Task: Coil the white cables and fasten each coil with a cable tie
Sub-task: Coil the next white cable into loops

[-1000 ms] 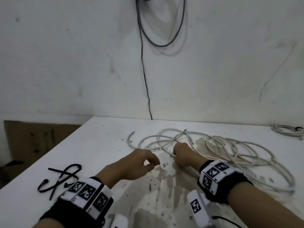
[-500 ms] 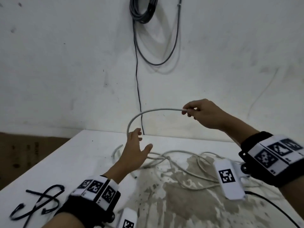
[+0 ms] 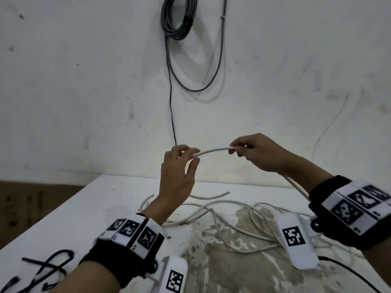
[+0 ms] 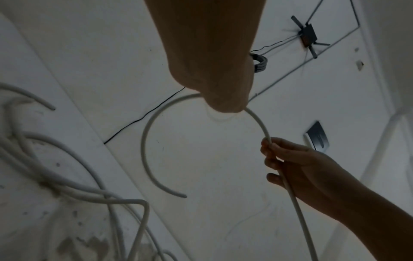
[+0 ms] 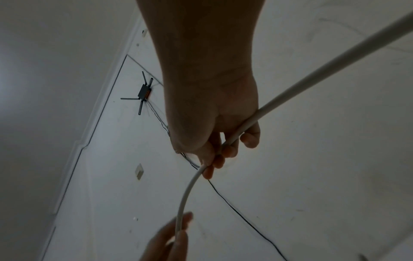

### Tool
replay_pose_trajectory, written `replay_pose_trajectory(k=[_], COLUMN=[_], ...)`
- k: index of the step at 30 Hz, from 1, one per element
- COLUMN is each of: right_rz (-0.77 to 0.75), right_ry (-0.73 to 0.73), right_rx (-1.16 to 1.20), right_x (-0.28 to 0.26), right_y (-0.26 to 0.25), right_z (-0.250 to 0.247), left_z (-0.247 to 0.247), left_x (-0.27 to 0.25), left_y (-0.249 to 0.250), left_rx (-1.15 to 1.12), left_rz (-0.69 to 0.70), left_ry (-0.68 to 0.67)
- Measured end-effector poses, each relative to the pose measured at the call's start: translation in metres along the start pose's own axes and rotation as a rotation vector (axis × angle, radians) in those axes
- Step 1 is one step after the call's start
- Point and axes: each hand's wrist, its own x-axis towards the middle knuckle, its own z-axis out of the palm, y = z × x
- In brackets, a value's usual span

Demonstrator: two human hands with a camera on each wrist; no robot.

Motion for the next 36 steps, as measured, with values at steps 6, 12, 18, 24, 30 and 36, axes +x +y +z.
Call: replay_pose_trajectory(k=[6, 12, 18, 24, 30, 36], right_rz=[0.028, -0.069, -0.333, -0.272, -0.092, 0.035], right_ry=[0.346, 0.132, 0.369, 0.643, 0.898, 0.985], right_rx=[0.285, -0.386, 0.023, 0.225, 0.471, 0.501], right_x=[0.004, -0.002, -0.009, 0.001, 0.009, 0.02], right_y=[0.007, 0.02, -0.003, -0.009, -0.008, 0.003], right_z=[-0.027, 0.001, 0.019, 0.002, 0.01, 0.01], left_z=[-0.004, -0.007, -0.019, -0.034, -0.042, -0.052], left_x=[-0.007, 0.002, 0.011, 0.003, -0.006, -0.014], left_y=[-0.007, 0.015, 0.018, 0.019, 0.033, 0.034], left_rx=[-0.205, -0.265, -0.236, -0.517, -0.859, -1.24], left_rz=[-0.195, -0.143, -0.127, -0.32, -0.525, -0.567], left_ry=[-0.074, -0.017, -0.027, -0.329, -0.594, -0.828])
